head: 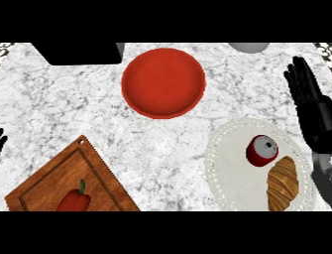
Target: Pick the can from the placemat and place it in the bowl
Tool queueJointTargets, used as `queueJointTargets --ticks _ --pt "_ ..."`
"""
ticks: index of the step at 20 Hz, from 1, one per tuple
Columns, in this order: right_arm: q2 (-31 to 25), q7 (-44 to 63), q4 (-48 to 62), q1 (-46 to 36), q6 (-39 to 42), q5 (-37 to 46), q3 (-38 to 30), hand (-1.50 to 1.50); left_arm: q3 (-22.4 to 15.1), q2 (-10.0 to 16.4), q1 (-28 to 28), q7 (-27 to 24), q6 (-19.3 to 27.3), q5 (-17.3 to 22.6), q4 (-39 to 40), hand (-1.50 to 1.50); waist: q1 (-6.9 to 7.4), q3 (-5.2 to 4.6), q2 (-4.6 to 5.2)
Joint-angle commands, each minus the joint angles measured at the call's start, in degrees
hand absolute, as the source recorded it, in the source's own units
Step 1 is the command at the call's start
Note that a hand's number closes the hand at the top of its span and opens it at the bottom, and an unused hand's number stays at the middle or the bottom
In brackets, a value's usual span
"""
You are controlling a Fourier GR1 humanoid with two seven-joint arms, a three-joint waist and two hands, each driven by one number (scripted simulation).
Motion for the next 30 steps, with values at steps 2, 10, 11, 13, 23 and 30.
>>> queueJointTargets --ticks 2,10,11,13,23,30 --pt "2.2 2.0 -6.7 0.2 7.8 -1.6 7.6 -1.50 1.7 0.3 -4.6 -2.0 -0.6 0.0 -2.9 0.00 0.89 -1.04 0.92" --pt "2.9 -3.5 -14.3 3.1 -3.2 23.9 22.6 -1.50 1.4 -3.5 -12.5 -8.0 0.1 -0.5 -7.8 0.00 -1.17 -1.03 0.41" --pt "2.2 -4.9 -17.7 5.3 -3.8 26.7 24.8 -1.50 2.4 -2.6 -12.9 -8.4 -0.7 -0.5 -6.2 0.00 -1.14 -1.05 0.58" --pt "-1.1 -4.3 -23.0 9.4 -3.2 30.4 27.9 -1.50 1.0 -4.9 -15.1 -9.4 0.3 -2.2 -3.8 0.00 -1.41 -1.07 0.83" --pt "-21.7 20.9 -44.2 11.4 5.0 39.6 16.9 -1.50 2.5 -5.1 -15.9 -9.1 -1.4 -2.2 -2.1 0.00 -1.33 -1.22 0.78" --pt "-35.4 36.7 -51.4 10.0 22.2 35.0 13.5 -1.50 2.2 -5.3 -14.7 -9.2 -2.3 -2.5 -3.8 0.00 0.12 -1.27 0.89"
